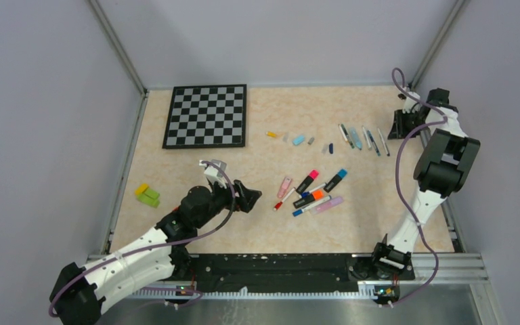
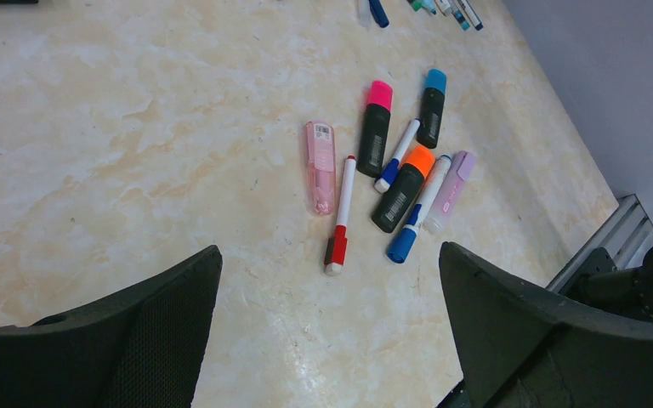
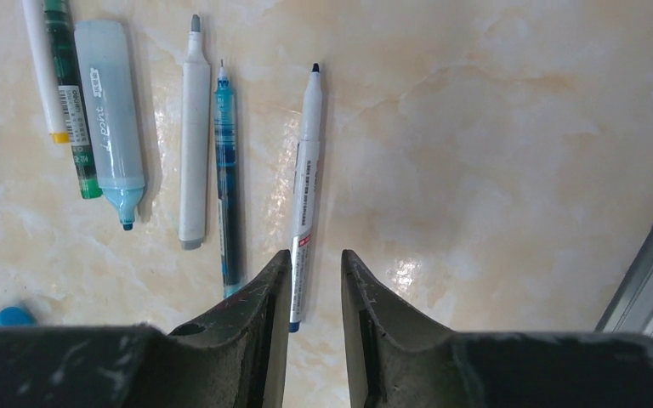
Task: Open the pen caps
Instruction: Place the pen at the center of the board, then pick up the pen from the center of the board.
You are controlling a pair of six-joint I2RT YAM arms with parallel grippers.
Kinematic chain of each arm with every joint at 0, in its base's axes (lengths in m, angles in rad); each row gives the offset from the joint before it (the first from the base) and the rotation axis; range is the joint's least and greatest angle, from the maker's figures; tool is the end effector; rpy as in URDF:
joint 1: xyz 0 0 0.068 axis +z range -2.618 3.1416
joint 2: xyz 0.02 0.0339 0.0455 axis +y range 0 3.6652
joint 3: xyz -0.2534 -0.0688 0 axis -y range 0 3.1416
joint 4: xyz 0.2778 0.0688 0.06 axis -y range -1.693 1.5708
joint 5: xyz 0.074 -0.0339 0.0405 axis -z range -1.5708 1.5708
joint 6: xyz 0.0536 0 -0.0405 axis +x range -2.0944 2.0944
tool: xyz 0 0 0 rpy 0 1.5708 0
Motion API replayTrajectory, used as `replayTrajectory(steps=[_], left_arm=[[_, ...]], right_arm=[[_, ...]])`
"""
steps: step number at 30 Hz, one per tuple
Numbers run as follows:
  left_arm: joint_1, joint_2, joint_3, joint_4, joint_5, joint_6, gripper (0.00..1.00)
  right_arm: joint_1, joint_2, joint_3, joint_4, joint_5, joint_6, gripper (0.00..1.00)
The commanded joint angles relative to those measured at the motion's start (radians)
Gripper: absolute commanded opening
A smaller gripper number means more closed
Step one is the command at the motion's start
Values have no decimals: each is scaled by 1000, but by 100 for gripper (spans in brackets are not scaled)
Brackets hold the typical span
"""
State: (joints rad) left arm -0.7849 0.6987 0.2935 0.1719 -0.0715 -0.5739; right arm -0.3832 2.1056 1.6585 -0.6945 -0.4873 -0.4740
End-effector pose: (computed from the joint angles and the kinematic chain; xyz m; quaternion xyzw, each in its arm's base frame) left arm 0.1647 -0.1591 0.1927 0.0605 0.7821 -0.3675 0.4996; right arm 0.4509 -0.1547 0.1552 -0.0944 0.9449 0.1285 0.2859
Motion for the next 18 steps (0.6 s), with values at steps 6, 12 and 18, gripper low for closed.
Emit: replayTrajectory(steps=[6, 12, 18], left_arm=[[4, 18, 8, 69, 13, 0, 99], [7, 66, -3, 122, 81, -29, 99], [24, 76, -25, 208, 149, -87, 99]], right_arm=[[3, -3, 28, 2, -41, 4, 27], [1, -138, -106, 106, -134, 29, 27], [0, -286, -219, 132, -266, 63, 27]])
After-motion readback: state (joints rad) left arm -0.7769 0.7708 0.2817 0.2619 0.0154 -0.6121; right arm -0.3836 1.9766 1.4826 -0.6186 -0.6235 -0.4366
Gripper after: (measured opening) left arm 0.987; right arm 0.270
